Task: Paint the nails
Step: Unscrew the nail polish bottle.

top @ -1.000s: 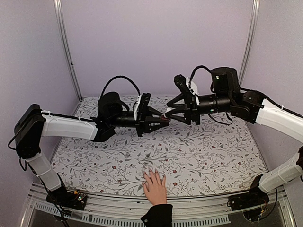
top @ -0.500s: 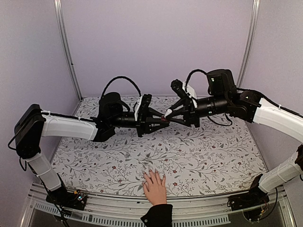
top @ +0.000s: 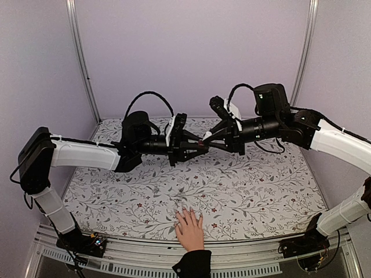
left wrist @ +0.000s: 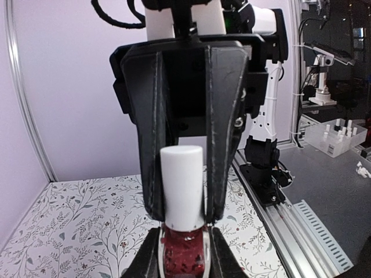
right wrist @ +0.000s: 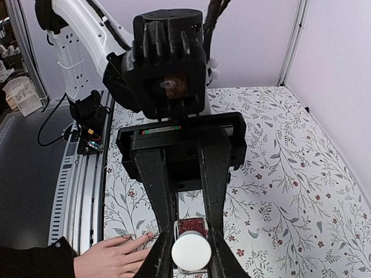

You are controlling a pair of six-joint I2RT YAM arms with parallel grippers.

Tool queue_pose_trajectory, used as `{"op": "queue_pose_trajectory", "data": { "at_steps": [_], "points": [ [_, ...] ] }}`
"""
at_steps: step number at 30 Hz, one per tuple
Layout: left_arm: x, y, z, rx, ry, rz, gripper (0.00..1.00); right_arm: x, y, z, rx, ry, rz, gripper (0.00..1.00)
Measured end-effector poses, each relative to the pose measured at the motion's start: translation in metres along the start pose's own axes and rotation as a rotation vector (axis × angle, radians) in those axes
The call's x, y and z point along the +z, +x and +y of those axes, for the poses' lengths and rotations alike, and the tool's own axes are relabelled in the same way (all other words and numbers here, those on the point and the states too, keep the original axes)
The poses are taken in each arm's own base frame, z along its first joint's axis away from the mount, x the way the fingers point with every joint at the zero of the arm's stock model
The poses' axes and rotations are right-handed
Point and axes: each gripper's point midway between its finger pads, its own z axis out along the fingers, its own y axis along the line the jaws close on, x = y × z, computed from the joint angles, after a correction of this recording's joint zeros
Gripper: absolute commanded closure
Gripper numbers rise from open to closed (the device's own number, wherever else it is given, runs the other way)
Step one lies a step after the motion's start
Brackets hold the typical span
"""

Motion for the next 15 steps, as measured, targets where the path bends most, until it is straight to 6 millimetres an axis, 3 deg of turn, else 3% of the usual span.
{"op": "queue_pose_trajectory", "data": {
  "at_steps": [5, 10, 15],
  "points": [
    [0.0012, 0.0008, -0.0007, 0.006, 0.003, 0.006, 1.0, -0.0001, 0.0002, -0.0001, 0.001, -0.001, 0.0, 0.81],
    [0.0015, 0.0017, -0.0009, 0.006, 0.005, 0.011, 1.0, -0.0001, 0.0007, -0.0003, -0.001, 0.0, 0.002, 0.96],
    [0.0015, 0.0036, -0.0002, 0.015, 0.0, 0.018, 1.0, -0.0003, 0.002, -0.0008, 0.003, 0.003, 0.008, 1.0]
  ]
}}
